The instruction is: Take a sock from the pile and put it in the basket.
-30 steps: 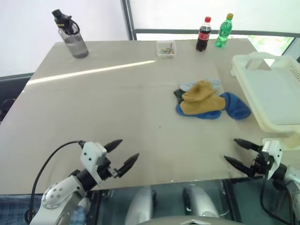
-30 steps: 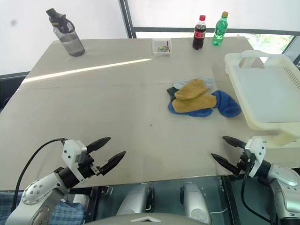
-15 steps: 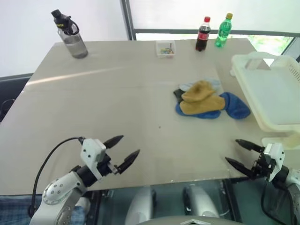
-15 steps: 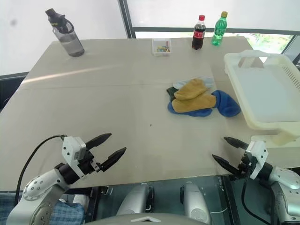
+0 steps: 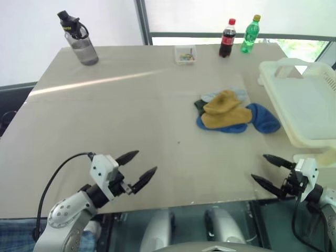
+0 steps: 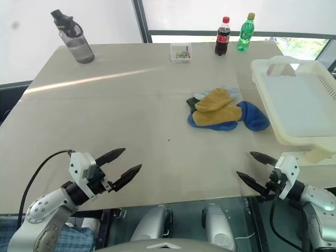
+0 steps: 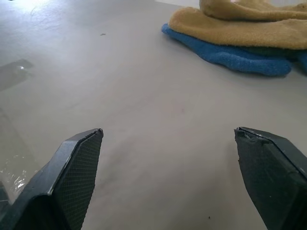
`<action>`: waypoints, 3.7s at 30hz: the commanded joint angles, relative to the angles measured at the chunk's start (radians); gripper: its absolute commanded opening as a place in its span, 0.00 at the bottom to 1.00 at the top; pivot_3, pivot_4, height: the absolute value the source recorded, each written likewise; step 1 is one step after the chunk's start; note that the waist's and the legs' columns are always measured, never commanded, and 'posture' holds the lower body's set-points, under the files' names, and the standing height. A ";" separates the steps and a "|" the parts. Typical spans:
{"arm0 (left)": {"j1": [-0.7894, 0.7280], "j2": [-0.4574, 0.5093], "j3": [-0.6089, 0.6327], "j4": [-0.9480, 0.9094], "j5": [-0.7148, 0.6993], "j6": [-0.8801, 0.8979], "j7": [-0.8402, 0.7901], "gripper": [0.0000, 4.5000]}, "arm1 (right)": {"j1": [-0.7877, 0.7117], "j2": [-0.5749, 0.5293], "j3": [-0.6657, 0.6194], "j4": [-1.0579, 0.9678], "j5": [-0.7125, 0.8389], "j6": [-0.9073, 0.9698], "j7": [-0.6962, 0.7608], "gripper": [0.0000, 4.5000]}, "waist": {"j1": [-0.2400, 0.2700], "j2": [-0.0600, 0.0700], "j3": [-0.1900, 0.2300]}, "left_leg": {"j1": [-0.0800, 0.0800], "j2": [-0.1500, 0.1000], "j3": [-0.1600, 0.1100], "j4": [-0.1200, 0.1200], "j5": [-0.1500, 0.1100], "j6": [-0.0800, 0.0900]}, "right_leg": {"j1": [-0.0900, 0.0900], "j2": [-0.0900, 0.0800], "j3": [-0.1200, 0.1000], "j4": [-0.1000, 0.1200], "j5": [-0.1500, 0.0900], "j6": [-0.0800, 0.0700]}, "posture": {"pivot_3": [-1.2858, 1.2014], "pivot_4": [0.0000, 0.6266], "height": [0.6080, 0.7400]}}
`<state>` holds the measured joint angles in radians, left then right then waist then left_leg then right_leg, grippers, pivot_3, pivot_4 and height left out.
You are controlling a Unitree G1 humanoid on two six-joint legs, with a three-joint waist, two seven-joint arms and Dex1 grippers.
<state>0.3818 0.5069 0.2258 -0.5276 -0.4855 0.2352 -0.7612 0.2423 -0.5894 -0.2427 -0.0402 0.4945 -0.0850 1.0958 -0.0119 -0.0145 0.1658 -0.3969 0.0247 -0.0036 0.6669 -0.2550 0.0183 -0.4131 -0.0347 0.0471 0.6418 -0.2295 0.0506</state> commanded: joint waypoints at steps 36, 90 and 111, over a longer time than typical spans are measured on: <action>-1.188 -0.396 -0.508 0.944 0.387 -0.032 0.160 1.00 | -0.124 -0.043 -0.059 -0.522 0.063 0.519 -0.508 1.00 | 0.003 -0.001 0.000 | -0.002 -0.005 -0.004 0.003 0.000 0.000 | 0.002 0.002 -0.001 0.001 0.006 0.002 | 0.52 0.24 1.00; -1.189 -0.278 -0.485 0.947 0.557 -0.183 -0.061 0.03 | -0.019 -0.005 -0.099 -0.607 0.091 0.617 -0.584 1.00 | 0.000 -0.001 0.000 | -0.003 -0.005 -0.004 0.003 0.000 0.000 | 0.001 0.002 -0.001 0.002 0.006 0.002 | 0.52 0.24 1.00; -0.953 -0.199 -0.461 0.622 0.490 -0.003 -0.025 0.79 | -0.046 -0.005 -0.087 -0.568 0.071 0.604 -0.544 1.00 | 0.002 -0.001 0.000 | -0.002 -0.004 -0.004 0.003 0.000 0.000 | 0.001 0.002 -0.001 0.003 0.006 0.002 | 0.52 0.24 1.00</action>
<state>-0.5605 0.3068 -0.2377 0.1273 0.0026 0.2526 -0.7999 0.1984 -0.5904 -0.3119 -0.5855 0.5597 0.5391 0.5424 -0.0103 -0.0156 0.1658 -0.3988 0.0203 -0.0078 0.6701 -0.2548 0.0188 -0.4117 -0.0327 0.0465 0.6449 -0.2237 0.0521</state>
